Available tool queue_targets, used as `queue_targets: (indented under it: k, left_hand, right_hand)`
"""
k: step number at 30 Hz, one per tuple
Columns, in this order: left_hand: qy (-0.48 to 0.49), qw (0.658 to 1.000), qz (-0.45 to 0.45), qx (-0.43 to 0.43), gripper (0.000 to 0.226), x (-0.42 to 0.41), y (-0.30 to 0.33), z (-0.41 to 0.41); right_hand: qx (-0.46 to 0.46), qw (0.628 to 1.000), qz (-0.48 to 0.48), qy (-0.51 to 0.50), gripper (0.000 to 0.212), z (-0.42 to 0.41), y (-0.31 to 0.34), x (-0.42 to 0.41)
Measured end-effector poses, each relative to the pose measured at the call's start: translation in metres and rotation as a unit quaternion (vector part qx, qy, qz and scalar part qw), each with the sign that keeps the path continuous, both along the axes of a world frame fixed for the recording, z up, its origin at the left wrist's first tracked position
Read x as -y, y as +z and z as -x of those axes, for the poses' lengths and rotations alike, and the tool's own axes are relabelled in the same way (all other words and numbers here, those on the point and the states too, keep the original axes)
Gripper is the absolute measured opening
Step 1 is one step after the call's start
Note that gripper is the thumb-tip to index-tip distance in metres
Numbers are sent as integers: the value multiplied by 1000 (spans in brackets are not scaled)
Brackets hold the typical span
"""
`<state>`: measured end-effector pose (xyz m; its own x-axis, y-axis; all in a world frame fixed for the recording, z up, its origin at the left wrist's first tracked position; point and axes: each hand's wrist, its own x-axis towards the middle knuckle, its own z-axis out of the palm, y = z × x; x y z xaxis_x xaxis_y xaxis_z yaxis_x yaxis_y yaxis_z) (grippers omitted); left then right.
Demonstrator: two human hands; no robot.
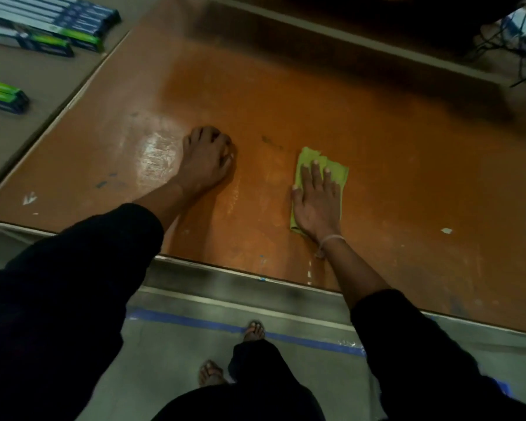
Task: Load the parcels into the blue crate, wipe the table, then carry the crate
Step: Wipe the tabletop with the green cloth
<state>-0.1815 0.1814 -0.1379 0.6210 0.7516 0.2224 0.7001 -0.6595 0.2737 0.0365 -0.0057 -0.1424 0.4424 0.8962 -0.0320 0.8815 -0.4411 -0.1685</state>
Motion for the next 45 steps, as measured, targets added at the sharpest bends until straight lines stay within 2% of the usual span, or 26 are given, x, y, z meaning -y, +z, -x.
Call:
queue_targets:
  k: [4, 5, 8, 9, 13, 15, 17, 18, 19, 22, 23, 25, 29, 30, 33, 35, 36, 39, 40, 41, 44, 45]
  left_hand:
    - [10, 1000, -2, -7, 39, -23, -2, 4]
    - [13, 1000, -2, -10, 39, -28, -3, 4]
    - [21, 1000, -2, -20, 41, -45, -3, 3]
    - [24, 999, -2, -24, 41, -50, -2, 3]
    - [40, 999, 1, -34, 43, -69, 0, 9]
    - [46, 998, -3, -35, 44, -75, 2, 13]
    - [49, 998, -10, -31, 46, -78, 1, 15]
    - [52, 998, -16, -29, 46, -78, 0, 15]
    - [55, 998, -22, -28, 45, -77, 0, 14]
    - [63, 997, -30, -27, 43, -76, -1, 12]
    - [66, 997, -33, -27, 42, -77, -1, 12]
    - [69, 997, -34, -28, 41, -77, 0, 12]
    - [77, 996, -36, -33, 41, -79, 0, 11]
    - [78, 996, -36, -32, 41, -80, -1, 11]
    - [79, 996, -33, -22, 40, -81, -2, 12]
    - [80, 996, -38, -21, 40, -80, -2, 11]
    - [82, 996, -41, -22, 40, -80, -2, 11]
    - [84, 995, -49, -21, 39, -82, -4, 11]
    - [84, 995, -48, -20, 39, -83, -5, 11]
    - [82, 995, -46, -19, 39, -84, -6, 11]
    - [81, 995, -46, -23, 40, -86, -7, 12]
    - [83, 995, -46, -23, 40, -86, -7, 12]
  right_hand:
    - [2, 982, -11, 191, 58, 6, 1, -23]
    - [4, 982, -11, 189, 58, -4, 1, -32]
    - [-4, 999, -1, 36, 61, -24, 1, -70]
    - [-1, 1000, 1, 23, 62, -22, 1, -82]
    - [0, 975, -16, 222, 57, -21, 2, -101]
    - [3, 981, -19, 194, 57, -37, 1, -117]
    - [1, 997, -9, 76, 60, -45, 0, -142]
    - [6, 999, -2, 52, 61, -42, -1, -153]
    - [10, 997, -2, 72, 61, -38, -1, -161]
    - [1, 976, -18, 218, 57, -34, 1, -178]
    - [2, 972, -17, 234, 57, -40, 2, -186]
    - [2, 982, -18, 188, 58, -53, 3, -208]
    - [-16, 1000, -10, 11, 62, -50, 3, -259]
    - [-15, 1000, -12, 20, 62, -42, 3, -268]
    - [-2, 982, -9, 187, 59, -30, 2, -285]
    - [-3, 977, -3, 213, 58, -47, 5, -299]
    - [-2, 984, -7, 177, 58, -57, 6, -308]
    - [-13, 1000, 8, -24, 62, -72, 5, -334]
    - [-19, 999, 13, -45, 63, -67, 5, -341]
    - [-18, 1000, 11, -16, 63, -62, 5, -346]
    - [-13, 981, 4, 195, 59, -65, 8, -355]
    - [-14, 975, 6, 223, 58, -73, 10, -358]
